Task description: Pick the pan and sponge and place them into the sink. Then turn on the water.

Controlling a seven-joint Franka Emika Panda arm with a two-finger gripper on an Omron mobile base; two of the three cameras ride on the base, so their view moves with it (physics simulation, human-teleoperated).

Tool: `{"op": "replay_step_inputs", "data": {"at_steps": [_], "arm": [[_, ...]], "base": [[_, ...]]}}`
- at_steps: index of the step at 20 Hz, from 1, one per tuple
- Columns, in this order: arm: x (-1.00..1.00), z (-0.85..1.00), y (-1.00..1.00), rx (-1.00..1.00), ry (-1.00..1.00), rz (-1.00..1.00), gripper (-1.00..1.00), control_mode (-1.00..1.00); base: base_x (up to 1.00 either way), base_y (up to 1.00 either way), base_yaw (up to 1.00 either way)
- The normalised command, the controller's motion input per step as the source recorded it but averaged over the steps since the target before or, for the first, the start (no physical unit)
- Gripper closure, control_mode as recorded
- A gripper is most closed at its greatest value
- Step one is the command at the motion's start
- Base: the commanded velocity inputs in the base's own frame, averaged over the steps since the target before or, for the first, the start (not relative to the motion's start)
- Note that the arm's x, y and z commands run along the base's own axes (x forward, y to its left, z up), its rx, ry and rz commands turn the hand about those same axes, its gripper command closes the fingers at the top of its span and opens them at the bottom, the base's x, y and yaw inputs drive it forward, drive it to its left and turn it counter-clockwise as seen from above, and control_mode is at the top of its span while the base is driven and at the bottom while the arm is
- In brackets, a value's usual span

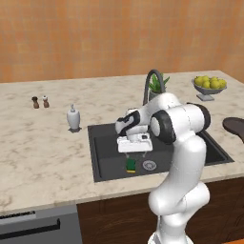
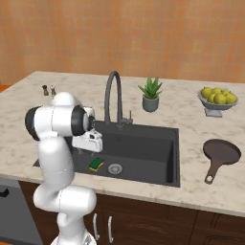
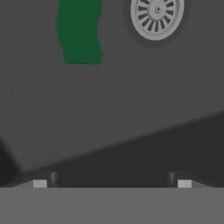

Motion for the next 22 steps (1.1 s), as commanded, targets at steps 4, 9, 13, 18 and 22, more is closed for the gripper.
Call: {"op": "replay_step_inputs", "data": {"at_steps": [4,9,13,18,22], "arm": [[-0.65,1.00,-0.07,0.00,0.03,0.00,-1.00,-1.00],[-0.69,1.00,-0.04,0.00,0.00,0.00,-1.00,-1.00],[-0.50,1.00,0.00,0.00,0.00,0.00,-1.00,-1.00],[-0.20,0.98,-0.01,0.01,-0.12,0.00,-1.00,-1.00],[-0.15,0.89,-0.13,0.00,-0.16,0.00,-1.00,-1.00]], "base": [[0.00,0.00,0.00],[0.00,0.00,0.00],[0.00,0.00,0.00],[0.00,0.00,0.00],[0.00,0.00,0.00]]}}
